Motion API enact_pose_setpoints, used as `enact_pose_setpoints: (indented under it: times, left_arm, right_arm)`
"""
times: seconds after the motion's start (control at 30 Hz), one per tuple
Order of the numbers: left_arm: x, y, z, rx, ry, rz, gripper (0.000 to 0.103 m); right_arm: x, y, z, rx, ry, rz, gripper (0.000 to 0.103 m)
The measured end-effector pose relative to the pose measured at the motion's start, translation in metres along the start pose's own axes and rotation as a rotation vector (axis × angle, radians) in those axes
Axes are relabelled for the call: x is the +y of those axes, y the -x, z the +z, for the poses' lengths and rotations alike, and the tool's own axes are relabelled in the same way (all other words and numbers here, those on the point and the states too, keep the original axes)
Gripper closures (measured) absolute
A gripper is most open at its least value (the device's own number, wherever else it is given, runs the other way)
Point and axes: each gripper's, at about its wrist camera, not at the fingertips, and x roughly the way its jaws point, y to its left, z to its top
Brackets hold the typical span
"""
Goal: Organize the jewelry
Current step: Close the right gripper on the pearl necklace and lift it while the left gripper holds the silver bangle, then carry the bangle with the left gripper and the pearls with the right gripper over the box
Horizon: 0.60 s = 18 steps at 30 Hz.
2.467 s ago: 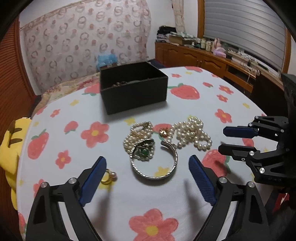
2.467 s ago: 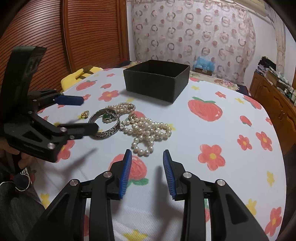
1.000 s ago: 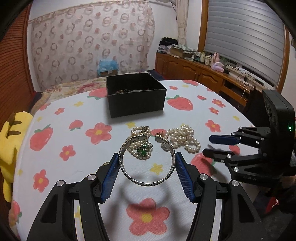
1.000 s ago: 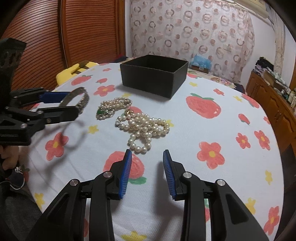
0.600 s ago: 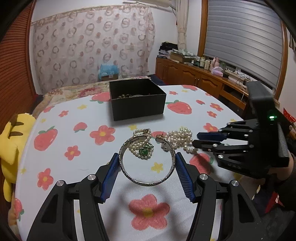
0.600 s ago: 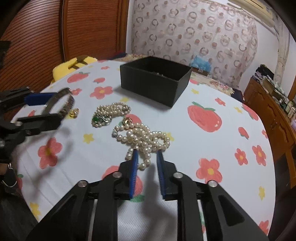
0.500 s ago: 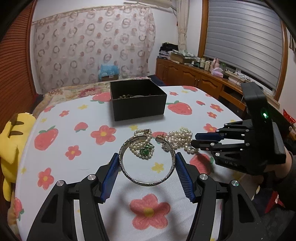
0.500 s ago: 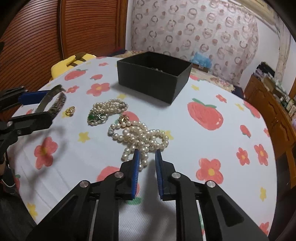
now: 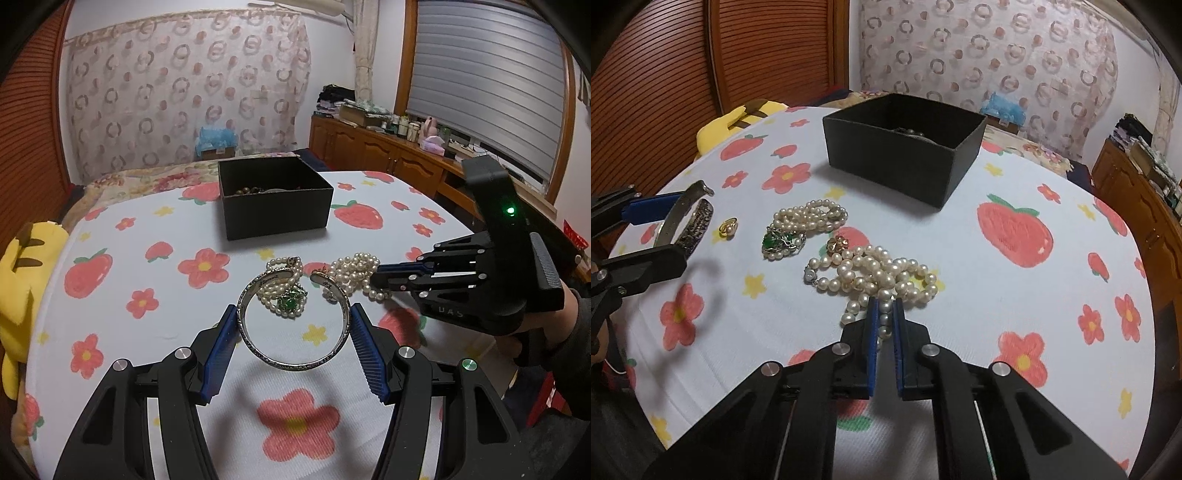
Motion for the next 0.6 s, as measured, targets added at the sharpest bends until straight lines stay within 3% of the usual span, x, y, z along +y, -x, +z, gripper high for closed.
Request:
enact_pose_setpoints:
  times: [0.6]
  left_arm:
    - [0.013,-0.003,0.020,-0.020,0.005,0.025,0.045]
  right_arm:
    - [-0.005,0.079,0.059,-0.192,0.058,-0.032,0.095]
